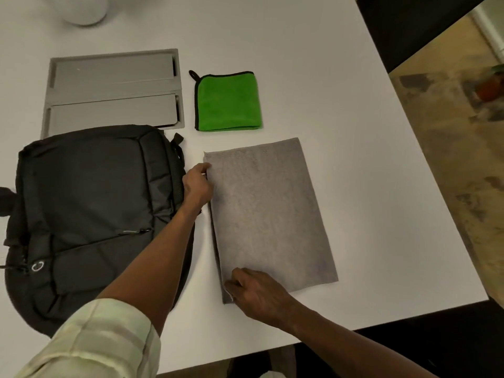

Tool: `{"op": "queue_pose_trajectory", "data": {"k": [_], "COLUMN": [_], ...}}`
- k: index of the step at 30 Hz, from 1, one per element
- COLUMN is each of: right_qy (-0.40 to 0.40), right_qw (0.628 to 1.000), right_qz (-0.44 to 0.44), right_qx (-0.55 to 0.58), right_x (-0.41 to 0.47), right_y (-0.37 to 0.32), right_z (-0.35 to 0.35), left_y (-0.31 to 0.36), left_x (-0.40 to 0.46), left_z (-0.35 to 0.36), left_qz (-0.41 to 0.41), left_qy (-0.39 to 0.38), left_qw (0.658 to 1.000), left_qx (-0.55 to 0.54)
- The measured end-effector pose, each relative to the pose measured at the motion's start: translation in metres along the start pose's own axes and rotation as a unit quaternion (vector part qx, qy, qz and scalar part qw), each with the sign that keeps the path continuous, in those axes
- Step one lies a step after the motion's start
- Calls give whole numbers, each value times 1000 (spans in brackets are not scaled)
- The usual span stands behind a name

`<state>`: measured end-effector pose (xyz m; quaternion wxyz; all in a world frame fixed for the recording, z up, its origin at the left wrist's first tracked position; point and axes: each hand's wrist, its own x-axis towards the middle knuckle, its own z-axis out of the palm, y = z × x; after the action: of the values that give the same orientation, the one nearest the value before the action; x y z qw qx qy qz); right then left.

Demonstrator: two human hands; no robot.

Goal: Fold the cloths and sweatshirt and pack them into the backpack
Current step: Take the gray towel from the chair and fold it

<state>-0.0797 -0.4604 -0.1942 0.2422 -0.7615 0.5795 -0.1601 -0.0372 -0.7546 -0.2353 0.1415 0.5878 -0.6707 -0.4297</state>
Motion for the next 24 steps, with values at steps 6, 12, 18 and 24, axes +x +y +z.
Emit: {"op": "queue_pose_trajectory", "data": {"k": [6,12,18,24], "right_qy": [-57,-27,89,153], "right_qw": [997,998,990,935], "right_qz": [-35,-7,104,318], "right_qx": [47,53,12,36], "right_x": [-17,-27,-57,-112], "right_y": [1,10,38,67], "right_z": [22,11,-9,-42], "left_y": [2,-1,-10,-22], "left_x": [-5,-45,-116,-174], "left_z": [0,6,14,18], "left_qz": [14,18,-3,-76], "left_qy": [-21,12,17,41], "left_qw": [996,992,989,986], "left_qx": [88,121,150,139]}}
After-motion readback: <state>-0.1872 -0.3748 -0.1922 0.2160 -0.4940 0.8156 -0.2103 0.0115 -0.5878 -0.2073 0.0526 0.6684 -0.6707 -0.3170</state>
